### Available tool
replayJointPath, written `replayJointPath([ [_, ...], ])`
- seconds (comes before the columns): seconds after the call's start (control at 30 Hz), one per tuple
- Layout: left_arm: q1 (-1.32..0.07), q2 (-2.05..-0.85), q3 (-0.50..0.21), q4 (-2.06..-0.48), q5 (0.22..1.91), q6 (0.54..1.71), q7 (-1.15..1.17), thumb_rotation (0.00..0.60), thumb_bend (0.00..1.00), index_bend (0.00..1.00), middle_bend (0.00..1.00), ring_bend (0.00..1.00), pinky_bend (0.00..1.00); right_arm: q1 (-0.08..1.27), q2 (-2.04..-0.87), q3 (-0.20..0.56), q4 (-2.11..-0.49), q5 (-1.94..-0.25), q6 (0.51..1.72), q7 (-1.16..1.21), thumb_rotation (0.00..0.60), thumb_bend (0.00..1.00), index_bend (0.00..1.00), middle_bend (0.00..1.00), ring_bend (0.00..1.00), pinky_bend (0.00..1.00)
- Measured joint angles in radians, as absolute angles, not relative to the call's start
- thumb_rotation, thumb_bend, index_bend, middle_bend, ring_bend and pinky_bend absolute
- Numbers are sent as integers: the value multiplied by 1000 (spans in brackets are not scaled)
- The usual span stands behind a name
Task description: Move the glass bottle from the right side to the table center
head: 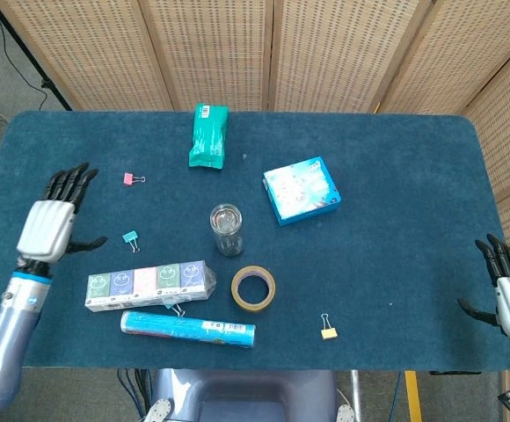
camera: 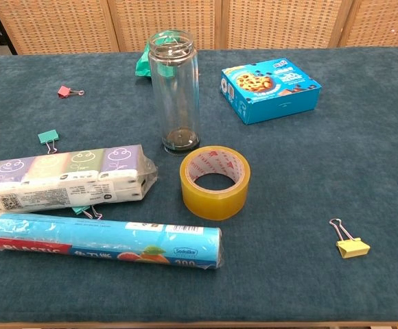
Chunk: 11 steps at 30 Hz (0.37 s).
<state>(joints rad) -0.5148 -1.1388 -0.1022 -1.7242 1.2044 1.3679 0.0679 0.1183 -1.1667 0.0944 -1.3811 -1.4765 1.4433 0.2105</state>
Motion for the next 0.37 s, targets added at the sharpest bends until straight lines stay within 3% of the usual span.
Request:
replayJointPath([
  [0.2,-337,-1151,-3,-1661,1255,1500,28,600,0,0,0,0,0,112,-1165,100,-1389,-1476,1470,153,600,187,0,0,0,0],
  [0.37,-258,-1159,39,-1640,1308,1532,-36,600,0,0,0,0,0,105,-1163,104,-1406,-1469,1483,102,600,150,0,0,0,0],
])
